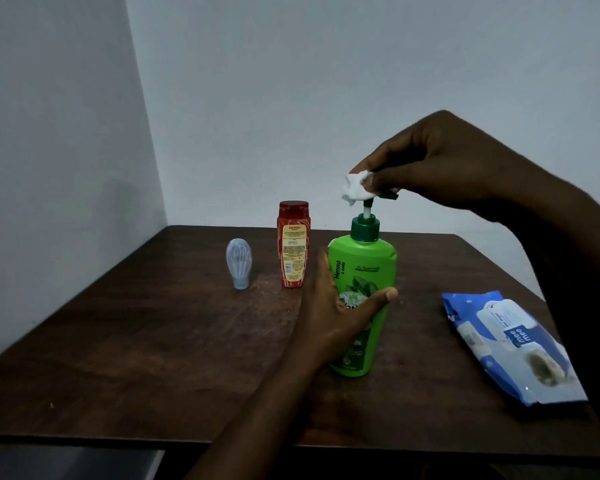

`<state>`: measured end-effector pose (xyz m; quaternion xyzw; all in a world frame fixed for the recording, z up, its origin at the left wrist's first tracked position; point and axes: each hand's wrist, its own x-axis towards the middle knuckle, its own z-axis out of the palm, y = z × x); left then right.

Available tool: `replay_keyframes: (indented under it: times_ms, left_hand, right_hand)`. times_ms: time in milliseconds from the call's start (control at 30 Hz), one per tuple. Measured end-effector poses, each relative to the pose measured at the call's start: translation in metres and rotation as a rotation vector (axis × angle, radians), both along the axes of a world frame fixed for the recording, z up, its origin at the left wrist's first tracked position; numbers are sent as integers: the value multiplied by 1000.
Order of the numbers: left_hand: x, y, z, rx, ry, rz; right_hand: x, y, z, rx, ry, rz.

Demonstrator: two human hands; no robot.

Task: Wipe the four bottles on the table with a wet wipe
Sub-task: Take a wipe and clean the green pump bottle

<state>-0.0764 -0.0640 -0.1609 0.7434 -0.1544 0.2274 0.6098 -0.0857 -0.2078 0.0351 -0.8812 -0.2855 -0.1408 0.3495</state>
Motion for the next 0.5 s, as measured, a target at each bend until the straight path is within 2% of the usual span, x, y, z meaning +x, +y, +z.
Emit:
replay_keyframes:
  times_ms: [100, 267, 500]
  left_hand:
    - [-1, -1, 1, -3, 4, -4]
    - [-2, -2, 0, 18, -3, 4]
    - [-5, -1, 3, 30, -24, 23]
  right_hand:
    - [8, 9, 12, -39, 85, -42]
    - [27, 13, 15, -98, 349, -14]
    - [41, -9, -27, 373, 720, 222]
